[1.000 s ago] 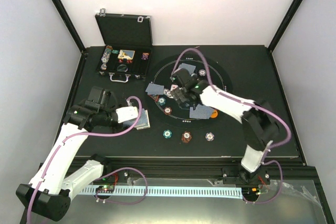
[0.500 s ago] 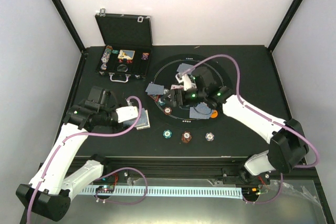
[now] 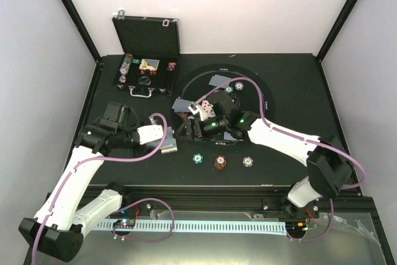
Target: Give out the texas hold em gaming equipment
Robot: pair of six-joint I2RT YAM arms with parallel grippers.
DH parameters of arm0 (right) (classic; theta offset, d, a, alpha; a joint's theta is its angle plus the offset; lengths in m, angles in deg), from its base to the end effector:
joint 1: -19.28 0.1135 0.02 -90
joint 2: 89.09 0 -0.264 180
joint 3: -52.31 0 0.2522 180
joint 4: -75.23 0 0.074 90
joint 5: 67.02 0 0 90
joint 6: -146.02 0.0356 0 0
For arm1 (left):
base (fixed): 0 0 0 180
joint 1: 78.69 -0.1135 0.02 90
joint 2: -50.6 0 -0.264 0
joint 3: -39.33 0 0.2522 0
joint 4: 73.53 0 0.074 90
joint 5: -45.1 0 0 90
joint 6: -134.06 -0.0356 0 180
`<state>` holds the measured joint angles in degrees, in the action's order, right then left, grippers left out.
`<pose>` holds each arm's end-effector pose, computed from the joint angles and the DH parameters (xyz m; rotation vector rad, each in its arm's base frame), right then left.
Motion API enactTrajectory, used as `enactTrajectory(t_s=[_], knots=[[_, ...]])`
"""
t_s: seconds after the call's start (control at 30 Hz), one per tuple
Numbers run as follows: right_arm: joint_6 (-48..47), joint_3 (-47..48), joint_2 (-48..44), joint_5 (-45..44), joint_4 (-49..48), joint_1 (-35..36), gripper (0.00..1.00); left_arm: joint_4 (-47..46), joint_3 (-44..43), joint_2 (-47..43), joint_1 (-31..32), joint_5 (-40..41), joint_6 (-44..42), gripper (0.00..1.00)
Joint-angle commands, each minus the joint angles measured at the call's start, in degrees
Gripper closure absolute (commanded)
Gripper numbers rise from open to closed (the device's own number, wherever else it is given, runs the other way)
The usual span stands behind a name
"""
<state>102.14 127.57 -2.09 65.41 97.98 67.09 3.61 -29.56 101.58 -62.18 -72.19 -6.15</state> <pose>0.2077 0.2649 0.2690 -0.5462 2.4861 1.6199 0.1371 -0.0577 0.3054 1.4970 1.9735 -0.3771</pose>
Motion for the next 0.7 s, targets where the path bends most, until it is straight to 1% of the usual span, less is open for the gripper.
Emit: enactTrajectory(t_s=[0.0,0.37,0.67], knots=[[2.2,2.1,2.4,1.5,-2.6,1.6,0.08,-0.6,-0.7,-0.7,-0.3,-1.5,0.4,0.99],[3.5,4.2,6.4,2.6,-4.7,3.9,0.06,0.2,-0.6,-0.6,-0.2,-0.8,0.2,0.99],[4.0,7.7,10.7,2.6,-4.8,5.0,0.05,0.2,-0.7,-0.8,-0.2,-1.0,0.5,0.99]])
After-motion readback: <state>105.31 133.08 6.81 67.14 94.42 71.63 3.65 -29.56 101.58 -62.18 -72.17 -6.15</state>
